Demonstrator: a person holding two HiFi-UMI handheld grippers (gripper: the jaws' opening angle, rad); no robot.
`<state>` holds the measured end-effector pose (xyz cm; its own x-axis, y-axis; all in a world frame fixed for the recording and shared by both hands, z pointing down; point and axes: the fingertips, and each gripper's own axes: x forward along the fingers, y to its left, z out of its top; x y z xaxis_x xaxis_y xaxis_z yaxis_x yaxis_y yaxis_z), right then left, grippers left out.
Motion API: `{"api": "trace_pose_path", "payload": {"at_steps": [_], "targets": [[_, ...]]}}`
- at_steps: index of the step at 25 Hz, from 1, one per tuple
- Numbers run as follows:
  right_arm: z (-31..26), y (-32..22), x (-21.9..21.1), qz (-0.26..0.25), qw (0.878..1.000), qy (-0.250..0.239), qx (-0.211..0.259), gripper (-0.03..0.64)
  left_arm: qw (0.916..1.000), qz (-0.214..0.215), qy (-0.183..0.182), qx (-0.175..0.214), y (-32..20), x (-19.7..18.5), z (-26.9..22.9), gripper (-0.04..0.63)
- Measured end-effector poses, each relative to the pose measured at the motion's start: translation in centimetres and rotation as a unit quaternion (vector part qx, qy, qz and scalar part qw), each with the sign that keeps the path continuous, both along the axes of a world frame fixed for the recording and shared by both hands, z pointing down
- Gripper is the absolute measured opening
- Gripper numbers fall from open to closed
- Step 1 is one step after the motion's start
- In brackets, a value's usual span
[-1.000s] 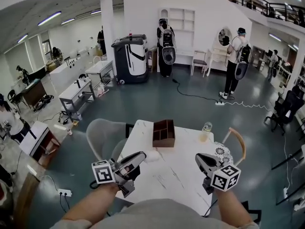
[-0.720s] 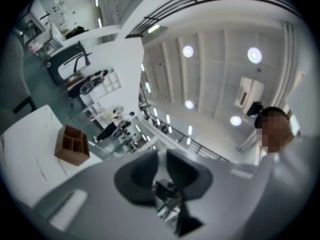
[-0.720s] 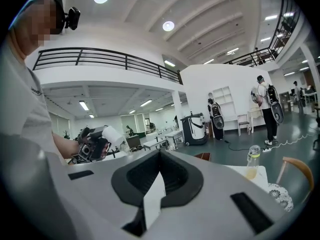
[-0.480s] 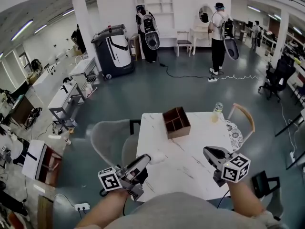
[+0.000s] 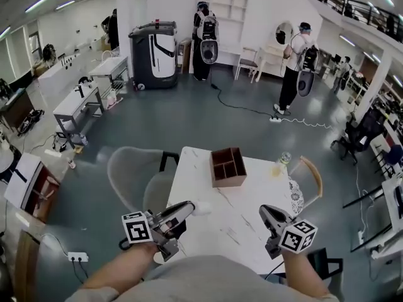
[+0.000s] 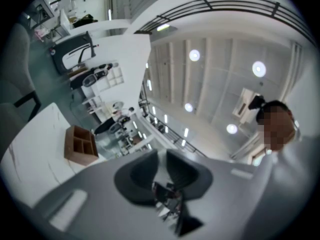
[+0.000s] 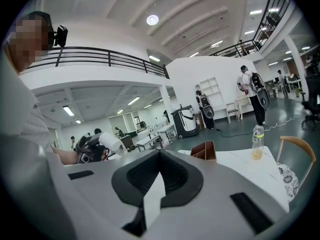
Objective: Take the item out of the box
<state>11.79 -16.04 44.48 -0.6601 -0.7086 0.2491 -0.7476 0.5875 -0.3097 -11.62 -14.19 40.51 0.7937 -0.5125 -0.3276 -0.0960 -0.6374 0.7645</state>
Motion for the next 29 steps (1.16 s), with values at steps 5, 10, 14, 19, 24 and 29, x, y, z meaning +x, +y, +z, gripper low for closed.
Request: {"api": "trace_pose_path", "payload": {"at_steps": [5,10,14,19,24,29], "targets": [[-0.1,-0.5,1.9,0.005,1.0,0.004,0.003,0.006,0.9999,-0.01,0.005,0.007,0.0,0.9,-0.7,0.06],[0.0,-0.5,3.0,0.004,1.0,0.005,0.002,0.006,0.9999,-0.015,0.004,0.005,0.0,1.5,-0.7,0.06],[0.0,-0.5,3.3,0.004,1.0,0.004,0.002,0.006,0.9999,-0.015,0.005,0.005,0.0,1.7,-0.8,0.06],[-0.1,-0.5,3.2,0.005,1.0,0.005,0.002,0.006,0.9998,-0.016,0.006,0.006,-0.1,1.6,-0.9,0.06],[0.2,-0.4,2.8,0.003,1.0,0.005,0.002,0.006,0.9998,-0.017,0.007,0.006,-0.1,1.1,-0.4,0.06],[0.4,-0.3,2.5,0.002,1.0,0.006,0.002,0.006,0.9998,-0.018,0.009,0.007,0.1,0.8,-0.3,0.06]]}}
